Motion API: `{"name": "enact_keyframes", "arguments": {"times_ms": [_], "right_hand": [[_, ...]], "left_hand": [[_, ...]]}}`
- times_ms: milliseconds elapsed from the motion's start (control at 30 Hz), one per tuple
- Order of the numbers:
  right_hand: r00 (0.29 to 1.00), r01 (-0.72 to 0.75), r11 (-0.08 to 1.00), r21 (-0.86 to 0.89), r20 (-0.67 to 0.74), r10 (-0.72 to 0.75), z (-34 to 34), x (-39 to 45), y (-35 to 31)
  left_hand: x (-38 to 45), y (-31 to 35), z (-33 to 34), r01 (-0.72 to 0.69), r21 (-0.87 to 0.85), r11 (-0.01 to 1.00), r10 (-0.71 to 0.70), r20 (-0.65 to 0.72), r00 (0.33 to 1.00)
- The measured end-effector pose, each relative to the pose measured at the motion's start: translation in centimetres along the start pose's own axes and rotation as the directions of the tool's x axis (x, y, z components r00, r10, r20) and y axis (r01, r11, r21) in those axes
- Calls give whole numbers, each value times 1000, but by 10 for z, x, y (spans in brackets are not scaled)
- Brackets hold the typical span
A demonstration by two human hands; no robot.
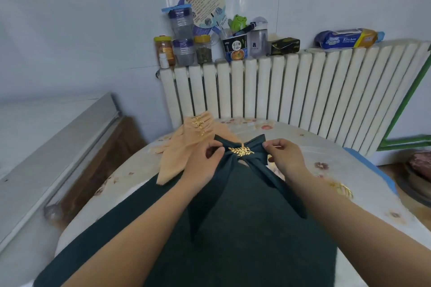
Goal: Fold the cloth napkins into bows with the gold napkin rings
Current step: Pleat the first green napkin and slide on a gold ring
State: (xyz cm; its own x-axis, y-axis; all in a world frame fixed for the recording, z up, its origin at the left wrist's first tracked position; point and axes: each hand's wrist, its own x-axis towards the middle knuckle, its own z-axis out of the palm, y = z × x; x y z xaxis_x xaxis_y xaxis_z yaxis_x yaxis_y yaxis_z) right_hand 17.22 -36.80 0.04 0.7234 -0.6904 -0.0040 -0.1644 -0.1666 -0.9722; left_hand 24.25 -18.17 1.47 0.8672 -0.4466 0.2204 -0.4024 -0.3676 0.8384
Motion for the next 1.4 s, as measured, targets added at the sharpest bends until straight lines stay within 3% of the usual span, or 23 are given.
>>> {"name": "enact_keyframes", "arguments": {"times_ms": [200, 333, 533, 767, 934, 1134, 1267, 1400], "right_hand": [[994, -77, 996, -33, -75, 74, 25, 148, -4], [991, -127, 984, -129, -48, 121, 30, 206, -18], [968, -207, 961, -181, 102, 228, 50, 291, -29], [932, -226, 960, -168, 249, 263, 84, 359, 9], [922, -146, 963, -225, 323, 215, 105, 381, 41], [940, 39, 927, -372, 328, 92, 114, 379, 56], [961, 180, 796, -577, 277, -17, 112, 376, 54], [955, 260, 714, -650, 281, -92, 107, 352, 40]], "left_hand": [[149, -21, 46, 85, 22, 996, -86, 60, 994], [210, -20, 60, 169, 82, 982, -179, 122, 976], [293, -23, 77, 198, 200, 959, -238, 202, 950], [351, -71, 112, 200, 392, 898, -306, 229, 924], [353, -107, 130, 115, 569, 814, -282, 215, 935], [351, -114, 145, 202, 599, 775, -367, 166, 915], [349, -101, 141, 266, 611, 745, -438, 148, 887], [337, -89, 128, 176, 579, 796, -285, 102, 953]]}}
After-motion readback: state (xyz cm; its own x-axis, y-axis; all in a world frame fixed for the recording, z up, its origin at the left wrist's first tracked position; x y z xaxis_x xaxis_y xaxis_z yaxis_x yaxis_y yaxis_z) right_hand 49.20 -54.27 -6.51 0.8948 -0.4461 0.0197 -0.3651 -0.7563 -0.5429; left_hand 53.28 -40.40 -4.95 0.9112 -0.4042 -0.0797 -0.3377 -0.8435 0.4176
